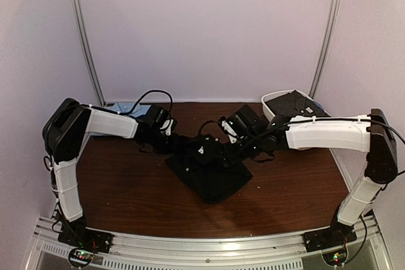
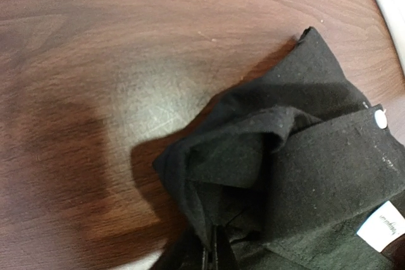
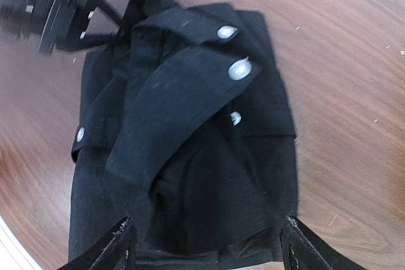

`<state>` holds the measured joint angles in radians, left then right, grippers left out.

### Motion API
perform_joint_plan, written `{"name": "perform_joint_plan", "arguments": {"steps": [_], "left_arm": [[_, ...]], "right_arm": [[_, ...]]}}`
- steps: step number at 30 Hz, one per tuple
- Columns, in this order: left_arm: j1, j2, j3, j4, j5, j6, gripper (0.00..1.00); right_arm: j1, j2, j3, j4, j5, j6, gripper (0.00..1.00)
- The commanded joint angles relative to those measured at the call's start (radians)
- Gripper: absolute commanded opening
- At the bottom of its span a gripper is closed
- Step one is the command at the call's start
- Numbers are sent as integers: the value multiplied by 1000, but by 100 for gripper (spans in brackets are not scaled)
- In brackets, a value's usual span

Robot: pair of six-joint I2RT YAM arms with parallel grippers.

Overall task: Fold and stack the long sleeve shirts
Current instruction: Flatten out the crumpled shirt at the center of the board.

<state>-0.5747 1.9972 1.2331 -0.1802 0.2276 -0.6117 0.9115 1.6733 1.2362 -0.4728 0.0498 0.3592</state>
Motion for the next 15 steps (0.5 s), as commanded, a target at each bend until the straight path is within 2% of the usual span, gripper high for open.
{"name": "perform_joint_plan", "arguments": {"steps": [1,6,9,10,15], "left_arm": [[6,-42,32,33,3,8,0],[6,-94,24,16,-3,13,0],[6,-138,12,-2,-24,16,0],[6,-155,7,-8,-32,17,0],[6,-267,-34,-45,-72,25,0]], "right_arm": [[45,-3,-29,8,-38,30,80],[59,15,-43,10,-1,65,80],[51,27,-26,1,82,103,72],[45,29,-23,7,94,116,67],[9,55,9,23,77,127,27]]}}
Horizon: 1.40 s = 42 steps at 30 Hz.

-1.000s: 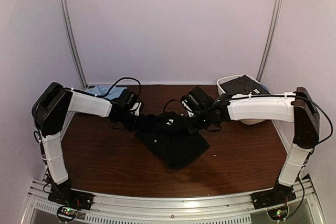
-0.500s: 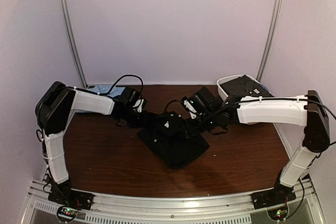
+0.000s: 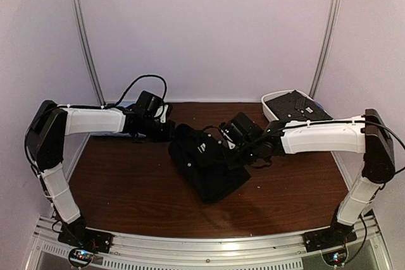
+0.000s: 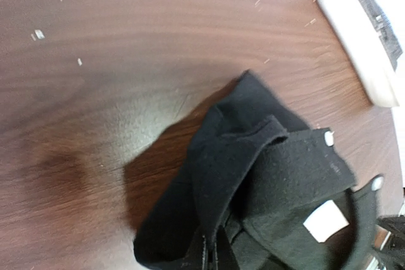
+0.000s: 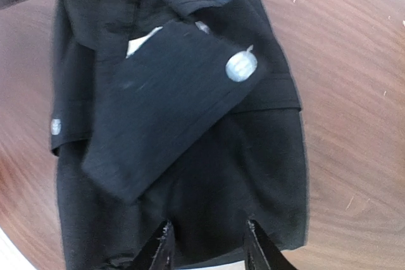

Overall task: Fold and stack the long sleeve shirts
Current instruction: Flatten out the crumpled shirt at the center of the board.

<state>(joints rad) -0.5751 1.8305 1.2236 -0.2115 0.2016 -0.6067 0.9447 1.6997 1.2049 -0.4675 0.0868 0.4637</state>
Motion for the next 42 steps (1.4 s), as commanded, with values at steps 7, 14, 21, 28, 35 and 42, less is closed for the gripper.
{"name": "perform_joint_plan", "arguments": {"steps": [7,14,21,28,35,42], "left_arm": [[5,-225,-107,-65,-72,17,0],[-19,-281,-179,-146,-110,-81,0],[-88,-326,-270,-175,-157,-172,0],[-89,-325,-285,-200,-250,-145,16],[-86,-269,-227,-183,-286,-125,29],[-75,-234,-216,-133,-265,-128,27]], "right_arm": [[-36,39,110,-7,51,-18,1],[12,39,94,44,-106,-115,37],[99,48,29,27,-112,-121,71],[126,58,-32,75,-94,-48,80],[123,119,2,118,-15,1,75],[118,160,61,94,32,21,37]]}}
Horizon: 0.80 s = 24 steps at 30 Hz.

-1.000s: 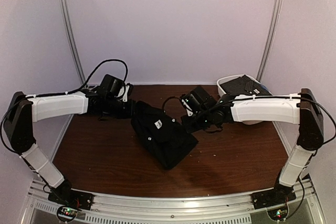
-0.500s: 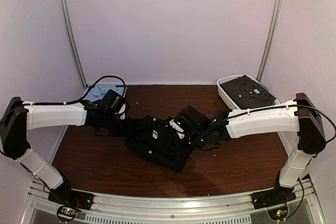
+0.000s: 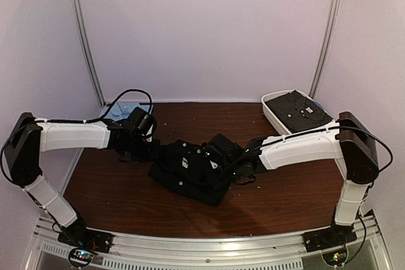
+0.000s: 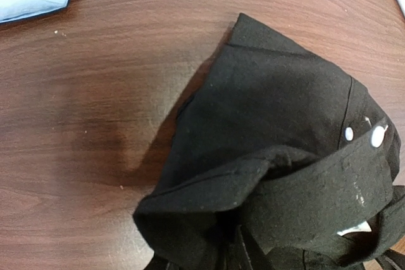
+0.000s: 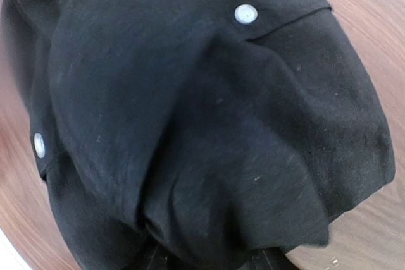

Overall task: Fold and stack the long sleeve shirts
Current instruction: Flatten out the crumpled shirt at the center of the board.

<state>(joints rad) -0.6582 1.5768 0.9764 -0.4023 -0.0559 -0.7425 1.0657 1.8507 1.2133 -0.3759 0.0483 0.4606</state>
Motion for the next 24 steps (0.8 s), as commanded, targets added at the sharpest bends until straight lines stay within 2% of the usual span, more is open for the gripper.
{"name": "perform_joint_plan", "arguments": {"steps": [1,4,7,13,20,22,24], "left_arm": [[8,20,32,60,-10,9,26],[9,20,32,73,-16,23,27],[9,27,36,71,-41,29,29],[12,42,56,75,-58,37,29],[21,63,93,61,-77,62,34],[25,71,100,62,-71,68,32],[26,77,110,74,-60,79,24]], "right_arm": [[-6,6,57,-2,83,24,31],[-22,-16,63,-13,111,30,10],[-42,-47,63,-9,121,28,0],[-95,-71,90,-1,114,15,0],[-159,-70,117,33,96,-4,0],[-185,-66,123,47,89,-10,0],[-212,-58,134,62,79,-15,0]]}}
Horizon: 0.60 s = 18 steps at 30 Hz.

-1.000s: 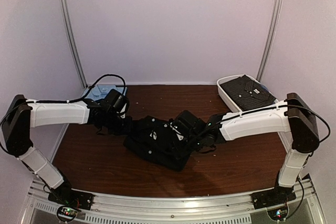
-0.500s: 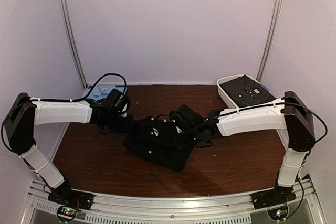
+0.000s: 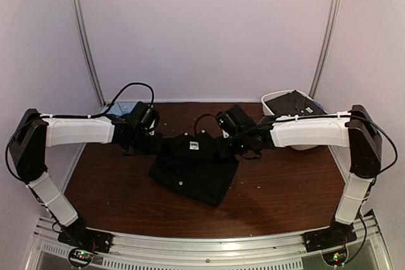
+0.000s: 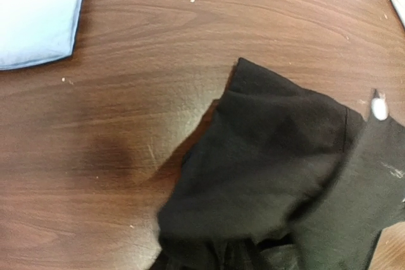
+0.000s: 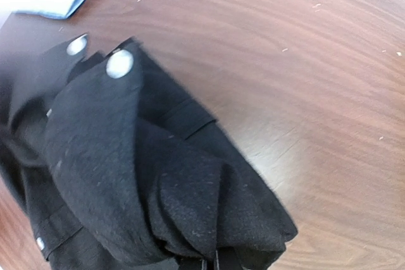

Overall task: Fold and stack the long sleeve shirts
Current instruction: Flatten out the crumpled shirt at the center of the board.

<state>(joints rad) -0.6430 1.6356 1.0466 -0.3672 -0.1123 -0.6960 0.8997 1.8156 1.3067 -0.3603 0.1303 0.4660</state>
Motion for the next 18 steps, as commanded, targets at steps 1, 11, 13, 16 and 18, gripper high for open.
{"name": "perform_joint_plan", "arguments": {"steps": [1,11,13,16,18], "left_arm": [[11,22,44,47,4,36,17],[67,128,237,93,31,56,0],[112,185,297,99,80,71,0],[177,290,423,41,128,100,30],[203,335,481,8,156,125,51]], "right_arm": [[-59,-17,45,60,-14,-26,0],[-227,137,203,127,-58,-84,0],[-263,195,264,128,-74,-101,0],[-305,290,378,93,-93,-123,0],[-326,353,466,52,-103,-135,6]]}}
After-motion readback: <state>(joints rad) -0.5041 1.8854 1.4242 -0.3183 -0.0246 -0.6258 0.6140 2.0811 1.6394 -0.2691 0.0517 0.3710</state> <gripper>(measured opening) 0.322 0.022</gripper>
